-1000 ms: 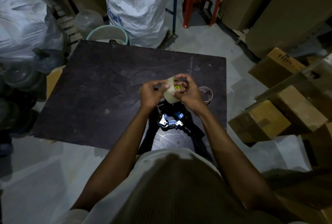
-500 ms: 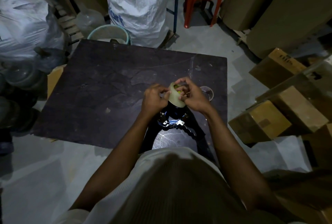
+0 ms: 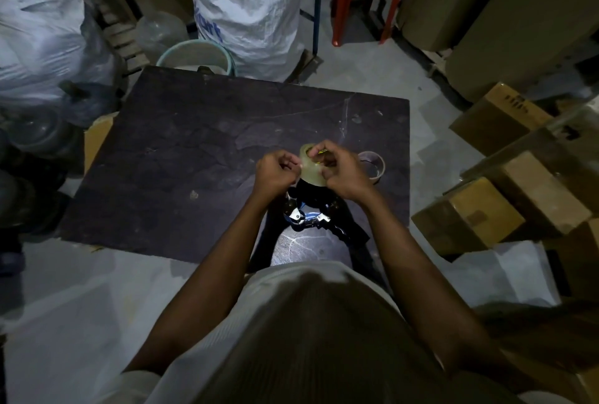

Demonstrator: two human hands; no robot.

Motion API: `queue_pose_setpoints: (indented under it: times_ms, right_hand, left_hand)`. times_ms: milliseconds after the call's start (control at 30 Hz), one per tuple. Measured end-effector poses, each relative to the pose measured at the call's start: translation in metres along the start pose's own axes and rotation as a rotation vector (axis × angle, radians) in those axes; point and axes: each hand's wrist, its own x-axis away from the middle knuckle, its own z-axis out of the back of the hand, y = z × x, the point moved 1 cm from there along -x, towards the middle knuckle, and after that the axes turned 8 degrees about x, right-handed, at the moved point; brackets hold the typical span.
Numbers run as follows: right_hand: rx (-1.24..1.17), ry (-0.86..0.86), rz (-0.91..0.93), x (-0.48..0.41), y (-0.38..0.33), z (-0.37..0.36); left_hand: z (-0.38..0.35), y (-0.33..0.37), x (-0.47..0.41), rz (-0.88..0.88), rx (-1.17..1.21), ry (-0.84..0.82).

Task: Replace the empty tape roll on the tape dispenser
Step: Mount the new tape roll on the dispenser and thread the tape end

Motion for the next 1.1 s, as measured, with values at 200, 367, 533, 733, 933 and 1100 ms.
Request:
queue_pose_setpoints:
  times_ms: [200,367,533,733,933,1100]
  right_hand:
    - [0.088,0.028,0.008,-0.005,0.010,-0.001]
    - [0.133,-0.003,0.052,-0.003,0.022,0.005]
    - [0.249,-0.066,0.095,-0.002,0.026,0.005]
    - [0.214,0.119,0.067,-0.006,0.031,0.015]
    - [-0.110,0.035,-0.097,-0.002,0.027,0.015]
    - [-0.267,-0.064,-0.207,-0.005,0.016,0.014]
  left_hand:
    - [0.001,0.004,0.001,0.281,0.397,-0.067]
    - [0.010,-0.002,-0.001,0.608,0.586,-0.130]
    - [0.018,0.005,-0.001,0.742,0.575,-0.236]
    - [0.013,0.006,0.001,0.631,0.590,-0.216]
    - [0.001,0.015,-0.006,0.375,0.281,0.031]
    - [-0.004,0.028,-0.008,0.271,0.077,0.125]
